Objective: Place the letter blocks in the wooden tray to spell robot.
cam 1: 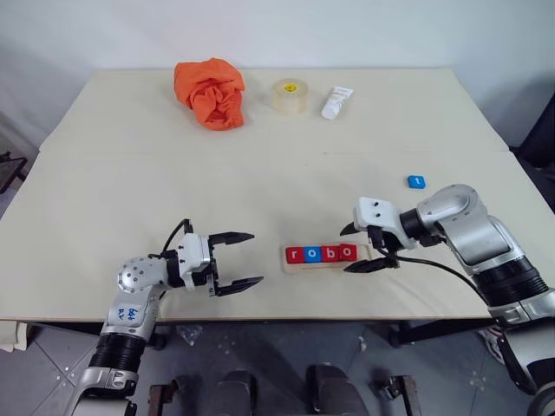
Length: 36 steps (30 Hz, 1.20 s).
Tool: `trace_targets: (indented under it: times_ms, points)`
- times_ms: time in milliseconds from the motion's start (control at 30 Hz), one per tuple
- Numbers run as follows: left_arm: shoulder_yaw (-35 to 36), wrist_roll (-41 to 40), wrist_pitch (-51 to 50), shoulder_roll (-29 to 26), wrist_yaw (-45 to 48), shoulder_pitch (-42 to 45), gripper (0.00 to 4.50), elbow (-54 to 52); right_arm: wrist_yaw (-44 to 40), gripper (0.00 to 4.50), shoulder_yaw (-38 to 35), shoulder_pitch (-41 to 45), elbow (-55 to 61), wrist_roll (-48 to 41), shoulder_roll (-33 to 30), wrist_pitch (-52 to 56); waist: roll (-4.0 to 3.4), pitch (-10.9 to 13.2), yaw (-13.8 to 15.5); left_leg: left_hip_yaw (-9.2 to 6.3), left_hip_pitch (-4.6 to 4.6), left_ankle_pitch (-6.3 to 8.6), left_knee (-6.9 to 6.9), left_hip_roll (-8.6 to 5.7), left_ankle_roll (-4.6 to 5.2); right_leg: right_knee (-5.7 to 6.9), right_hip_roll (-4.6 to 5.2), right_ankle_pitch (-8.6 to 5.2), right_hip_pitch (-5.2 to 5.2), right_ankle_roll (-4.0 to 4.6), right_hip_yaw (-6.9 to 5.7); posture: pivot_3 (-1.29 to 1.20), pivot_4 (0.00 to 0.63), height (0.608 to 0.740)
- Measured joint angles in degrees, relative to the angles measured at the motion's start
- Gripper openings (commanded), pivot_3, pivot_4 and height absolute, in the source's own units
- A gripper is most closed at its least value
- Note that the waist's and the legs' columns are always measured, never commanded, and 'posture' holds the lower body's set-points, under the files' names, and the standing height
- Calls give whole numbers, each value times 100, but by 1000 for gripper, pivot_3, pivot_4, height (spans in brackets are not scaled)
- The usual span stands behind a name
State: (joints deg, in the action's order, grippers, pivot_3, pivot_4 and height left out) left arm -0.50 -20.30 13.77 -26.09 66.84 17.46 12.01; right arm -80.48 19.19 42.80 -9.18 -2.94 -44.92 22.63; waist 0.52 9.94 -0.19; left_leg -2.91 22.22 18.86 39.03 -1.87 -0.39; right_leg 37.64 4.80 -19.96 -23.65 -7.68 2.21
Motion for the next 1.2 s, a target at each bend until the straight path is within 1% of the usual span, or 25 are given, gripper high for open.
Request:
trace_targets:
  times_ms: [33,133,300,400,500,533,800,1200]
  points:
    - [-2,0,0,5,-6,7,4500,0,11,4477,-53,-27,1,-20,-17,2,0,0,0,0,0,0,0,0,0,0,0,0,0,0,0,0,150,740]
    - [-3,0,0,14,-23,18,4500,4,99,3888,-248,-179,-26,-47,-221,-10,0,0,15,-1,0,0,0,-2,0,-1,3,0,1,0,-2,0,150,740]
    - [-8,1,0,20,-44,21,4500,7,318,2188,-451,-306,-202,-27,-395,-23,0,0,7,-1,0,0,0,-1,0,-2,3,0,2,0,-4,0,150,740]
    - [-16,1,0,29,-43,45,4500,12,405,1032,-470,-355,-315,-21,-396,-34,0,0,-17,2,0,0,-1,0,0,0,2,0,-1,0,-3,0,150,740]
    - [-17,1,0,31,-42,78,4500,21,473,99,-470,-352,-367,-21,-386,-88,0,0,-6,2,0,0,0,0,0,0,2,0,0,0,-4,0,150,740]
    - [-17,1,0,31,-41,88,4500,22,496,29,-470,-351,-377,-21,-369,-104,0,0,-3,1,0,0,0,0,0,0,2,0,0,0,-4,0,150,740]
    - [-18,1,0,30,-38,121,4500,30,533,29,-449,-332,-389,-51,-59,-109,0,0,-5,1,0,0,0,0,0,0,2,0,0,0,-5,0,150,740]
    - [-18,9,1,30,-48,120,4500,29,555,29,-468,-371,-166,-72,-44,3,0,0,-1,-1,0,0,0,-1,0,0,3,0,1,0,-7,0,150,740]
